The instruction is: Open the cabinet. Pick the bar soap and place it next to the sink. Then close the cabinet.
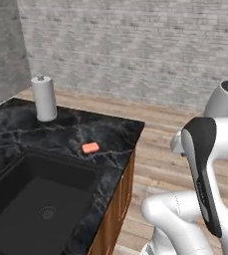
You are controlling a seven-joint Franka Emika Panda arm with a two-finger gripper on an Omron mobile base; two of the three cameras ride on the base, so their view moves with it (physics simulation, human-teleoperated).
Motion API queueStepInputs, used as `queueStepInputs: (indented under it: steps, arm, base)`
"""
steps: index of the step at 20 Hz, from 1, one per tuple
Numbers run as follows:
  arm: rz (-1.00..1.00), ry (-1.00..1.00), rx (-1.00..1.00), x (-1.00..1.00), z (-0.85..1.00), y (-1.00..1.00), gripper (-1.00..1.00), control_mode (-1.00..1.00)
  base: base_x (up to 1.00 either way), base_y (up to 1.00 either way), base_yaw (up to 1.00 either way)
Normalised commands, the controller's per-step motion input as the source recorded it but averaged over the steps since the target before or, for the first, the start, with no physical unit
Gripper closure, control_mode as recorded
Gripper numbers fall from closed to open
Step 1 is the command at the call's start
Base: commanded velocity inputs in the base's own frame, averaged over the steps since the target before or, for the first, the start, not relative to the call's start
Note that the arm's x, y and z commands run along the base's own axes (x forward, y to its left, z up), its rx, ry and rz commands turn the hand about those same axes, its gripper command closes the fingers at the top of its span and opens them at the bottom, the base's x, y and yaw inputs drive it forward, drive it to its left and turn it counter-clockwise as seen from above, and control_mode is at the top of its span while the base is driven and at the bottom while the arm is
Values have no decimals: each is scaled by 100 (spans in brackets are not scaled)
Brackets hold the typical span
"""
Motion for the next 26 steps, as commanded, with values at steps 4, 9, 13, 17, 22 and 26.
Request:
queueStepInputs:
  steps: [4,9,13,17,22,26]
  arm:
    - [0,0,0,0,0,0,-100,100]
    - [0,0,0,0,0,0,-100,100]
    - [0,0,0,0,0,0,-100,100]
    - [0,0,0,0,0,0,-100,100]
    - [0,0,0,0,0,0,-100,100]
    - [0,0,0,0,0,0,-100,100]
  base:
    - [2,-12,-100]
    - [3,-30,-100]
    - [0,-38,-100]
    - [0,-44,-99]
    - [0,-47,-98]
    - [0,-42,-99]
